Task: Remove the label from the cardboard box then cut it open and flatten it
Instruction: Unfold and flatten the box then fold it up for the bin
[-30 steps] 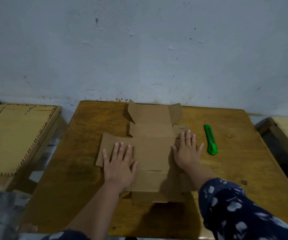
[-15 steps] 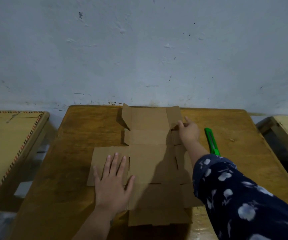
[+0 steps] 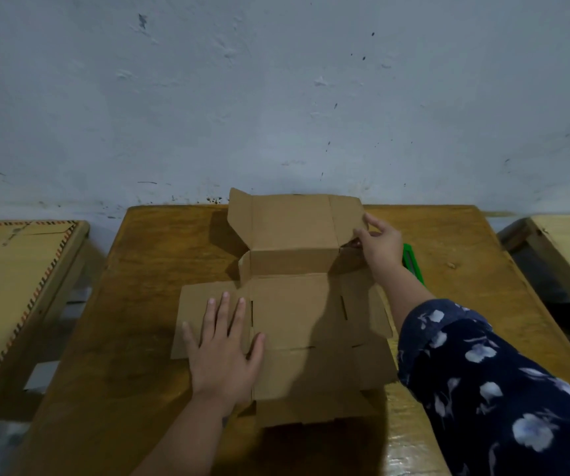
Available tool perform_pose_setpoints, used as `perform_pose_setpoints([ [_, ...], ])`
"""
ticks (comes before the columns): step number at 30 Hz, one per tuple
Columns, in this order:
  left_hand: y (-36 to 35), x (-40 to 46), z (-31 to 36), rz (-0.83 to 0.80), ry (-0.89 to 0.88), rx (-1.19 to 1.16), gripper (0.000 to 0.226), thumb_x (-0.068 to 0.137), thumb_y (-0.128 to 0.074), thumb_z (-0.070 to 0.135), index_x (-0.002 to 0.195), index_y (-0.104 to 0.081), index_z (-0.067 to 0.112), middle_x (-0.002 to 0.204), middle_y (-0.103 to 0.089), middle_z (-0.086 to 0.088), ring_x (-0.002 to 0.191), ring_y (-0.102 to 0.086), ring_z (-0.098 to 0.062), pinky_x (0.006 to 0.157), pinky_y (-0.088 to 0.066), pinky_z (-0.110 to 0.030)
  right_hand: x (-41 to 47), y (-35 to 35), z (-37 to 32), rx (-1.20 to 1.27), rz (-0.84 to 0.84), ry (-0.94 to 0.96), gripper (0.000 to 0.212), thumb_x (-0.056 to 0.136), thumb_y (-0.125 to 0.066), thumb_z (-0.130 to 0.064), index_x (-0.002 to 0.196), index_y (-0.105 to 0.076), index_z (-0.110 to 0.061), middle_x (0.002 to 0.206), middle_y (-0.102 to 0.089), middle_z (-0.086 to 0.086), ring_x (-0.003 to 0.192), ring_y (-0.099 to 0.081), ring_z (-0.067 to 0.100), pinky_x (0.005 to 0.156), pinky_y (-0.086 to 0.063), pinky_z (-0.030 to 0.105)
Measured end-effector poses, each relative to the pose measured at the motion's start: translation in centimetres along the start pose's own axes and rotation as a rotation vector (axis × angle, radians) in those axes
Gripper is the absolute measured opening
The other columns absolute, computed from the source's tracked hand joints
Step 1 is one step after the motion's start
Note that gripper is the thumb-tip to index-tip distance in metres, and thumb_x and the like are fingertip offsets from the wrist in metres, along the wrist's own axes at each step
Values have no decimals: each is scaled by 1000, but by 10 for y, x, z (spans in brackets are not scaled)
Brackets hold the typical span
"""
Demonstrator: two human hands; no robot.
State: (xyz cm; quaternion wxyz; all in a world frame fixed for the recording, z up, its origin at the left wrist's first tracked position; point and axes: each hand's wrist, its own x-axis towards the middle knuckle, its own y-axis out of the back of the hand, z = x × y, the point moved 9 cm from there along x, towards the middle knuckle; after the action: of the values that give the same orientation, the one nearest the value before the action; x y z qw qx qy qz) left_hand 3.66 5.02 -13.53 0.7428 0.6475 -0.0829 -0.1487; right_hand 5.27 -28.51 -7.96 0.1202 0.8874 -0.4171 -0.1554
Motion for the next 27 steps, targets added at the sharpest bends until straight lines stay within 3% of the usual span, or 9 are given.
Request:
perform_pose_setpoints([
  [4,1,6,4,3,-8,-15,72,84,1,69,147,4,36,158,11,6,145,18,-18,114,5,-59,-17,15,2,36,-56,5,41,88,-64,-13,128,-56,-20,98,-69,11,85,-66,19,65,-47,22],
  [7,-4,10,3,-43,-16,4,76,81,6,70,148,9,34,157,16,6,144,22,-17,115,6,-59,-26,23,5,36,-63,23,39,88,-64,-14,124,-55,-23,99,-69,12,86,-66,20,72,-51,29],
  [9,-5,11,1,-60,-10,-1,81,78,10,71,146,18,28,156,20,5,143,23,-16,115,7,-57,-32,26,9,41,-64,26,36,88,-64,-12,121,-54,-23,99,-68,14,84,-64,19,68,-48,27],
  [13,10,14,-3,-32,46,-228,91,80,-6,79,140,32,22,153,28,2,145,18,-16,116,8,-54,-38,29,14,72,-41,34,31,87,-64,-11,113,-52,-23,100,-68,20,92,-66,28,70,-48,28],
  [16,58,32,7,183,46,-301,90,86,-16,72,144,28,19,156,24,-1,146,13,-18,115,8,-55,-40,29,15,61,-26,45,32,86,-66,-15,113,-53,-26,98,-68,14,94,-66,25,78,-49,35],
  [18,101,52,25,354,-25,-242,81,93,-22,62,149,16,19,159,15,-2,147,10,-19,114,10,-53,-40,28,12,57,-18,59,33,86,-67,-16,114,-54,-27,96,-68,12,93,-66,24,75,-50,34],
  [20,135,76,50,422,-136,-122,70,96,-25,53,152,0,20,161,7,-3,147,8,-20,113,10,-54,-39,30,9,60,-3,76,34,85,-67,-14,115,-54,-26,93,-65,11,92,-65,26,68,-48,30],
  [23,148,118,91,299,-330,66,60,99,-23,49,152,-11,26,161,5,-2,146,13,-20,116,4,-56,-40,33,6,67,11,87,36,85,-66,-10,116,-54,-24,84,-59,6,91,-65,28,65,-47,27],
  [27,138,162,114,104,-388,140,57,100,-18,49,152,-4,32,161,7,-1,147,14,-18,115,6,-58,-43,34,11,88,14,93,36,84,-67,-9,112,-54,-28,85,-60,9,90,-65,31,74,-55,37],
])
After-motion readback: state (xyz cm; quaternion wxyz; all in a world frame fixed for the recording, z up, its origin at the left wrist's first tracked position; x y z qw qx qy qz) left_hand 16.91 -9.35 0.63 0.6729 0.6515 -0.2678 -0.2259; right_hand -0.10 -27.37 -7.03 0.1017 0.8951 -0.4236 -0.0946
